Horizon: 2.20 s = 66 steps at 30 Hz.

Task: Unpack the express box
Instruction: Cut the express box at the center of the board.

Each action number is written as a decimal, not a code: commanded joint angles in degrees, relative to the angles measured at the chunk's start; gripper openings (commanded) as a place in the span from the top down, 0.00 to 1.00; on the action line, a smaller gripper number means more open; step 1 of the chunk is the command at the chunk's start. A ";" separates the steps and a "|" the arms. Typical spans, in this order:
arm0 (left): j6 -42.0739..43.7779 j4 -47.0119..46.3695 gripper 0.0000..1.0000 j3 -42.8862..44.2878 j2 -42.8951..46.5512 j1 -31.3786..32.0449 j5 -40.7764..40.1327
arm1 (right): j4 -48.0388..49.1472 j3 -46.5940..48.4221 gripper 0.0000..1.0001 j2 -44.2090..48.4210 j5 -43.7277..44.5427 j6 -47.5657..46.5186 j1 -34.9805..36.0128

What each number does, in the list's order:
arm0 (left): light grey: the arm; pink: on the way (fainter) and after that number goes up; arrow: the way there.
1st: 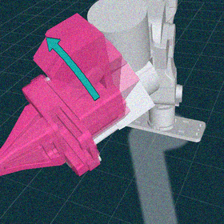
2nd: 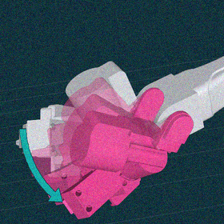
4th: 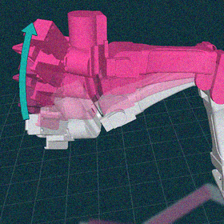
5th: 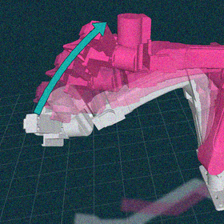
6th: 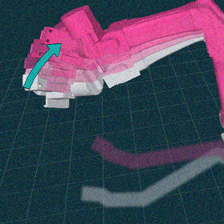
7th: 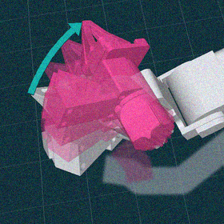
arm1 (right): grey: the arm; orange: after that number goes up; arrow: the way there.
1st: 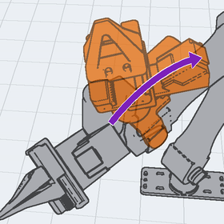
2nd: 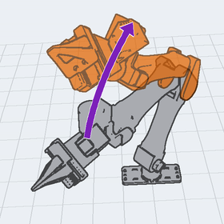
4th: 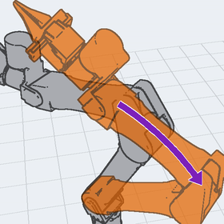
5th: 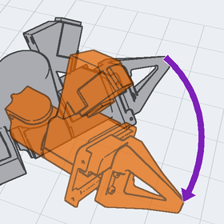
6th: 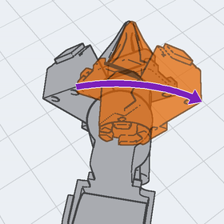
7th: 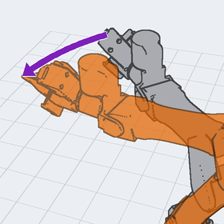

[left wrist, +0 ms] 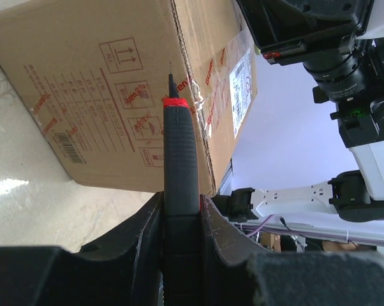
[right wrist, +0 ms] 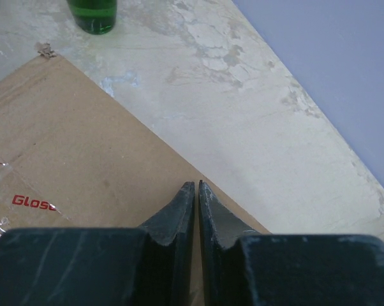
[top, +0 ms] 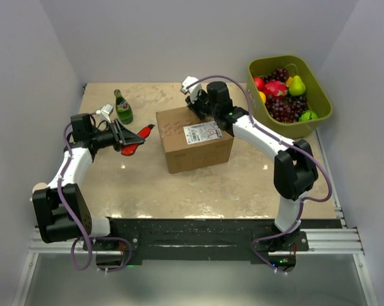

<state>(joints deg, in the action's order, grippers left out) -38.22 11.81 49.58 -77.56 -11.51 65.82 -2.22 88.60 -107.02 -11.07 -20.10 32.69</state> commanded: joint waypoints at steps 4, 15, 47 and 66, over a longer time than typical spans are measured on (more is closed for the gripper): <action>-2.92 -4.96 1.00 2.36 -0.05 -0.27 3.61 | 1.43 -2.37 0.89 -0.21 0.96 0.94 0.62; -2.65 -4.69 1.00 3.33 -1.63 1.40 2.73 | 1.08 -4.66 0.88 0.23 0.52 0.94 1.24; -0.28 2.24 1.00 -0.36 -2.25 5.00 3.96 | 0.20 -6.86 0.86 -0.82 2.81 0.06 2.64; -3.97 -2.14 1.00 -2.38 -1.90 8.34 8.18 | 0.20 -8.18 0.88 -0.12 3.78 -0.47 3.08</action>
<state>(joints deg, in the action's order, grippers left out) -39.99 11.75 48.05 -79.99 -3.70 70.13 5.82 83.31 -106.32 -6.72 -20.75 34.50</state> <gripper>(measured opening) 0.297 0.124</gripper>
